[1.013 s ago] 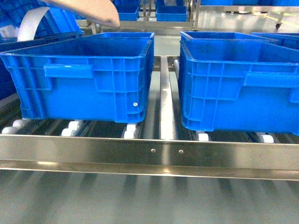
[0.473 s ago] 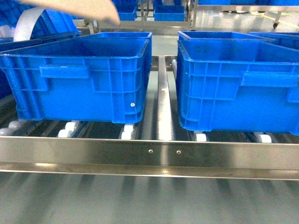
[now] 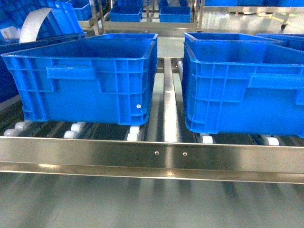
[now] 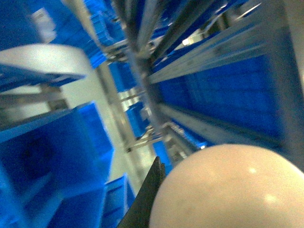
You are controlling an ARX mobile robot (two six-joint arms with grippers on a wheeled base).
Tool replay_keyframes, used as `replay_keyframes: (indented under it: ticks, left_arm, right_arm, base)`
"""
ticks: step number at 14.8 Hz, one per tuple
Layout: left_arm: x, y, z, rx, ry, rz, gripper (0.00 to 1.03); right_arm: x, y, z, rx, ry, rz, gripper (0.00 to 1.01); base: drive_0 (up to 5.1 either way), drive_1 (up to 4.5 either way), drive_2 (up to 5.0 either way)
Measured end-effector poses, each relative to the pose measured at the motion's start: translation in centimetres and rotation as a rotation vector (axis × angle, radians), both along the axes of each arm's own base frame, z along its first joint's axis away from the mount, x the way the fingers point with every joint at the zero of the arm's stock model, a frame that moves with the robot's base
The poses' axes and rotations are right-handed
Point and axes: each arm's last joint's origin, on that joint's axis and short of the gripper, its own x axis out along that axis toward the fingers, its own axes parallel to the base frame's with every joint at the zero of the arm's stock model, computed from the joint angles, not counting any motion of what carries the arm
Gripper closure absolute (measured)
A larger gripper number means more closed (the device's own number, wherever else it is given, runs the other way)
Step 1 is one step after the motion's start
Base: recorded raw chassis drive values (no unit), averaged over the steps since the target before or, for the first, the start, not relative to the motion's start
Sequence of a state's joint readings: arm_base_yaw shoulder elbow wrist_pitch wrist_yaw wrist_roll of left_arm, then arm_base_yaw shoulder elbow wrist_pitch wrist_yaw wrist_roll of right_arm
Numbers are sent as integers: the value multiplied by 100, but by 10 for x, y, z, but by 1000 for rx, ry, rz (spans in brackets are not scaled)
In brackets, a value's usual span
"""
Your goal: Place part in tray to right shelf
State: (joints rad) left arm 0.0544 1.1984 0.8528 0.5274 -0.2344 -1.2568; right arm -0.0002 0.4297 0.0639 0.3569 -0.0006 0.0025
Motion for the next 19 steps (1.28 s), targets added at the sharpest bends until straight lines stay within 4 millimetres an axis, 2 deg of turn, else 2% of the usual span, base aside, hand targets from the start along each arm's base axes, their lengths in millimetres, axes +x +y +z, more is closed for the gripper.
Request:
replay_keyframes:
  ticks: [1, 2, 3, 5, 6, 8, 9, 10, 11, 12, 15, 16, 19]
  left_arm:
    - [11, 0, -23, -4, 108, -13, 91]
    - [13, -2, -38, 29, 206, -67, 91]
    - [11, -3, -36, 44, 196, -76, 91]
    - [-9, -8, -16, 83, 105, -100, 91]
    - [-19, -12, -20, 111, 108, -118, 91]
    - [-33, -25, -39, 205, 178, -154, 91]
    - [-40, -32, -48, 289, 220, -173, 91]
    - [-47, -48, -62, 471, 260, -197, 91]
    - [-64, -46, -85, 964, 307, -178, 91]
    - [-87, -37, -118, 1214, 354, -156, 91]
    - [-101, -31, -130, 1241, 349, -148, 91]
    - [-106, -23, -135, 1242, 345, -150, 91]
    - [-110, -20, -140, 1240, 361, -132, 91]
  right_arm:
    - [0, 0, 0, 0, -2, 0, 3]
    - [0, 0, 0, 0, 0, 0, 3]
    - [0, 0, 0, 0, 0, 0, 3]
    - [0, 0, 0, 0, 0, 0, 3]
    - [0, 0, 0, 0, 0, 0, 3]
    - [0, 0, 0, 0, 0, 0, 3]
    - [0, 0, 0, 0, 0, 0, 3]
    - [0, 0, 0, 0, 0, 0, 3]
    - [-4, 0, -2, 0, -6, 0, 28]
    - [-10, 0, -6, 0, -6, 0, 68]
    - [-12, 0, -10, 0, -22, 0, 94]
    - [-14, 0, -10, 0, -24, 0, 99]
    - [-15, 0, -10, 0, -25, 0, 99]
  base:
    - [0, 0, 0]
    - [0, 0, 0]
    - [0, 0, 0]
    - [0, 0, 0]
    - [0, 0, 0]
    - [0, 0, 0]
    - [0, 0, 0]
    - [0, 0, 0]
    - [0, 0, 0]
    - [0, 0, 0]
    - [0, 0, 0]
    - [0, 0, 0]
    - [0, 0, 0]
